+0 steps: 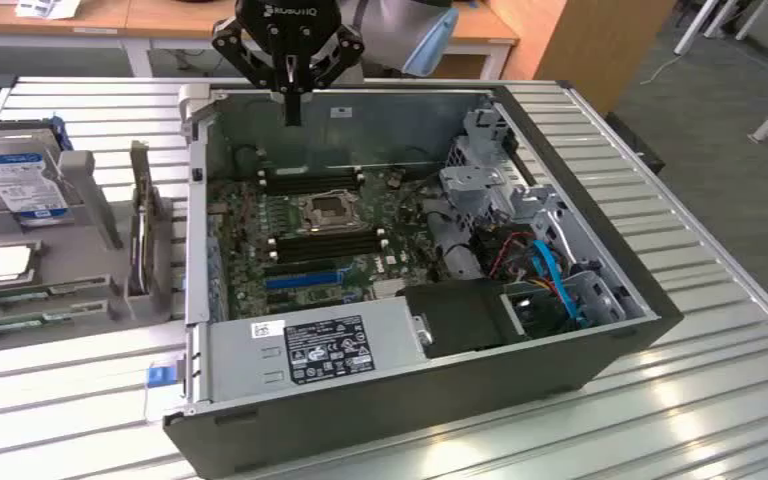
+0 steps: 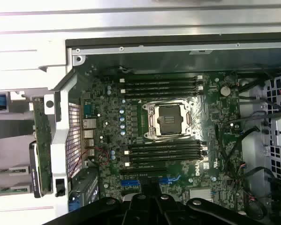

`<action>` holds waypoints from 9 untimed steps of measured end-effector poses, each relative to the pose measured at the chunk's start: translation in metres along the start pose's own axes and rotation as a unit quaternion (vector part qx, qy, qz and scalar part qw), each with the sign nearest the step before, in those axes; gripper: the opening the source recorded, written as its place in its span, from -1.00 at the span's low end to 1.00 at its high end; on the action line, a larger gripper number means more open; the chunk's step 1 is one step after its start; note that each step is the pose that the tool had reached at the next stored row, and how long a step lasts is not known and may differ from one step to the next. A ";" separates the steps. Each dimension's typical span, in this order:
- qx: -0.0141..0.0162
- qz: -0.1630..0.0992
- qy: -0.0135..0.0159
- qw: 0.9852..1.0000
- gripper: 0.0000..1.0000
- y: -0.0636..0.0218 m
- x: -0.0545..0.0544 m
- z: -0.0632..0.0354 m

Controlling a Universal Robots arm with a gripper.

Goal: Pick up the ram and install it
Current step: 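Reach for the ram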

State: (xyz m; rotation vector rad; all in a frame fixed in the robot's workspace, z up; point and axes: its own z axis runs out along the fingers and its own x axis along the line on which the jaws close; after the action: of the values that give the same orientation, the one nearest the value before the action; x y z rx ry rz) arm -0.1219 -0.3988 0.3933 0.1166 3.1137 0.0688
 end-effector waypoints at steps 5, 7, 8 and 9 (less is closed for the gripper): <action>0.000 0.000 0.000 1.000 -0.80 0.0000 0.000 0.0000; 0.000 0.000 0.000 1.000 -0.80 0.0000 0.000 0.0000; 0.000 0.000 0.000 1.000 -0.80 0.0000 0.000 0.0000; 0.000 0.000 0.000 1.000 -0.80 0.0000 0.000 0.0000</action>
State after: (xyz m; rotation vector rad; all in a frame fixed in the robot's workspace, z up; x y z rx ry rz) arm -0.1219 -0.3988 0.3933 0.1166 3.1137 0.0688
